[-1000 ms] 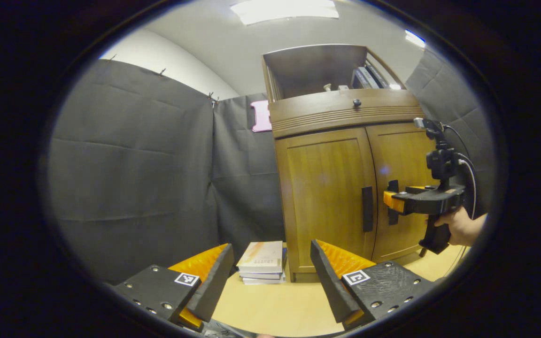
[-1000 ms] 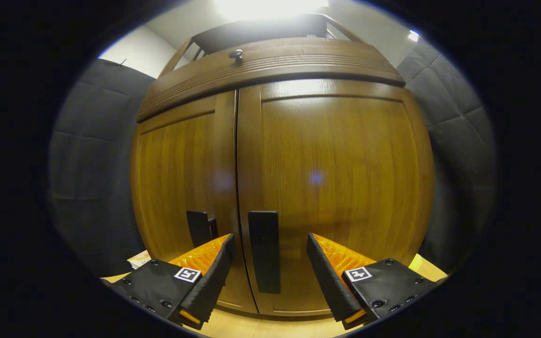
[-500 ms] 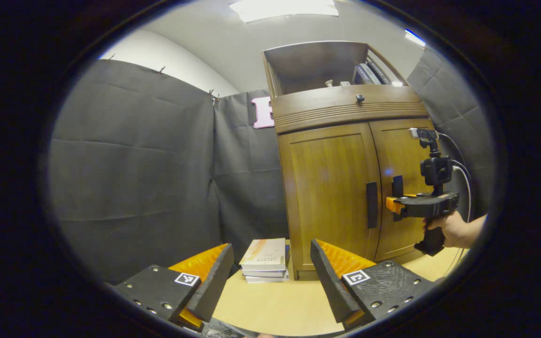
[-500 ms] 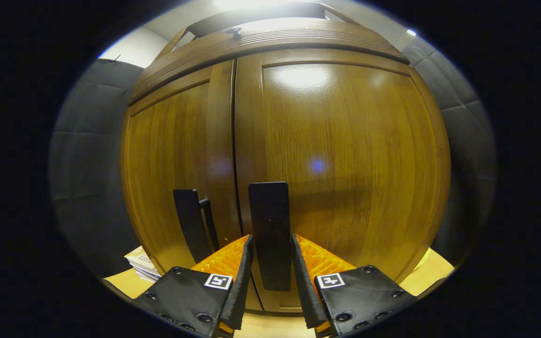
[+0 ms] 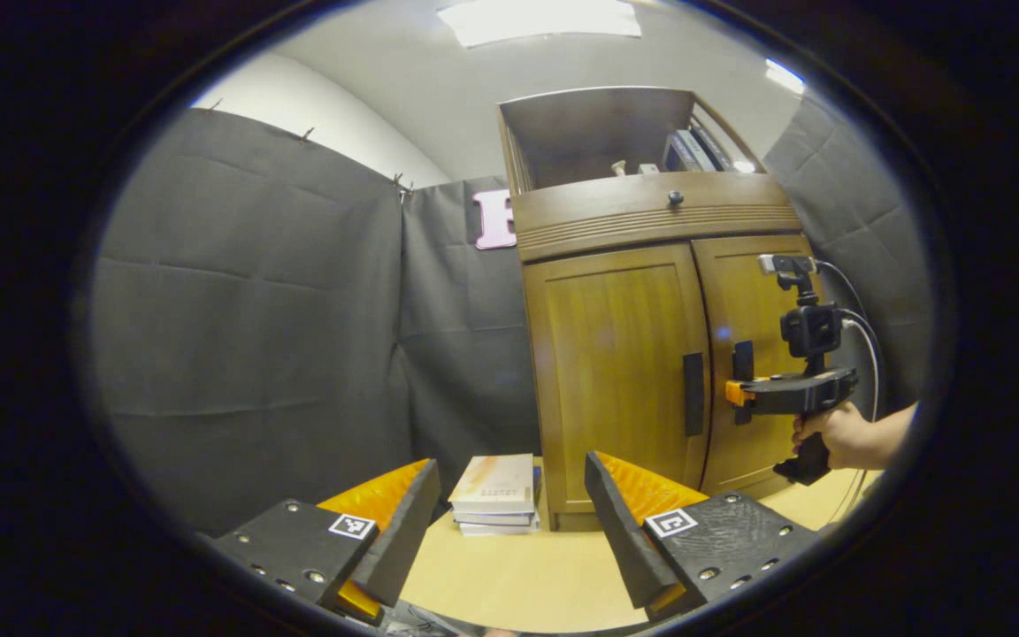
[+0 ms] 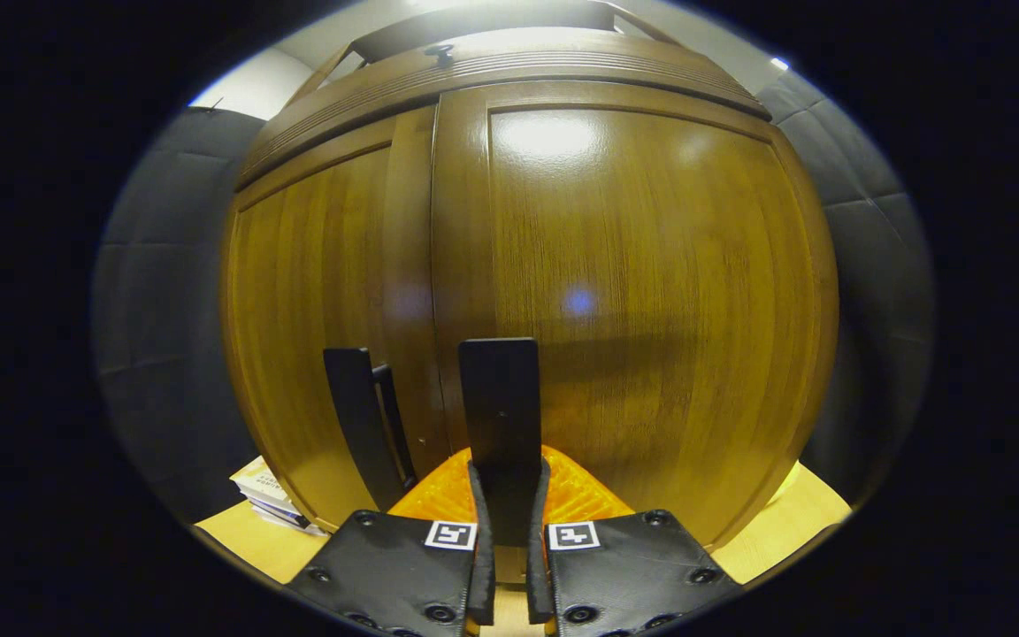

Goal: Open the right door of the double-door shoe cabinet with the right hand, and open the left door with the left hand.

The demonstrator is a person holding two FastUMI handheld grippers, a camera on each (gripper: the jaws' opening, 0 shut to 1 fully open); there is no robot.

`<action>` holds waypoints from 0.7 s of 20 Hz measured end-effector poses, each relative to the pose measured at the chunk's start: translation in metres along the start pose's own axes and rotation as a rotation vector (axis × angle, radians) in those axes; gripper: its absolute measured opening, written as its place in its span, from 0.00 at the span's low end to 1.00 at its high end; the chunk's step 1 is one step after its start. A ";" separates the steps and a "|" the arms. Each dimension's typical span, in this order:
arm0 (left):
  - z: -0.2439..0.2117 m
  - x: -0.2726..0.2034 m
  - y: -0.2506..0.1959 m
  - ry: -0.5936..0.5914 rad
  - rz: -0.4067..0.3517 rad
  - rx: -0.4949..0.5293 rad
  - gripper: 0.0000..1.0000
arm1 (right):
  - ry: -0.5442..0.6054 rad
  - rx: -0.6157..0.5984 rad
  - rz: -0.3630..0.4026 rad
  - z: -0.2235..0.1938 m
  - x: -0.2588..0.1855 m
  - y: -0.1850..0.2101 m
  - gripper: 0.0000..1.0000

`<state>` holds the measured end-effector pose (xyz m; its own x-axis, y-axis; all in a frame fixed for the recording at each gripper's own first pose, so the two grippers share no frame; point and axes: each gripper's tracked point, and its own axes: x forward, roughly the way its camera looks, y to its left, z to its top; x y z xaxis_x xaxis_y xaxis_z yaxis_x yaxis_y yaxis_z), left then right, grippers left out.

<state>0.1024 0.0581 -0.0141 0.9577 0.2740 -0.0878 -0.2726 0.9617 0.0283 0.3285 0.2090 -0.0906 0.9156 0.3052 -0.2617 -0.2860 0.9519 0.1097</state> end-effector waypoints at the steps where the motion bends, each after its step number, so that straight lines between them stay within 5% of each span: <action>1: 0.003 -0.003 0.000 -0.004 -0.004 -0.002 0.96 | 0.002 0.002 0.007 -0.001 -0.006 0.000 0.14; 14: 0.017 -0.036 -0.012 -0.058 -0.084 -0.003 0.96 | 0.008 0.012 0.058 -0.007 -0.068 -0.009 0.13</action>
<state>0.0725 0.0370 0.0052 0.9810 0.1914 -0.0318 -0.1909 0.9814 0.0199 0.2670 0.1795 -0.0801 0.8951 0.3604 -0.2625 -0.3353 0.9322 0.1363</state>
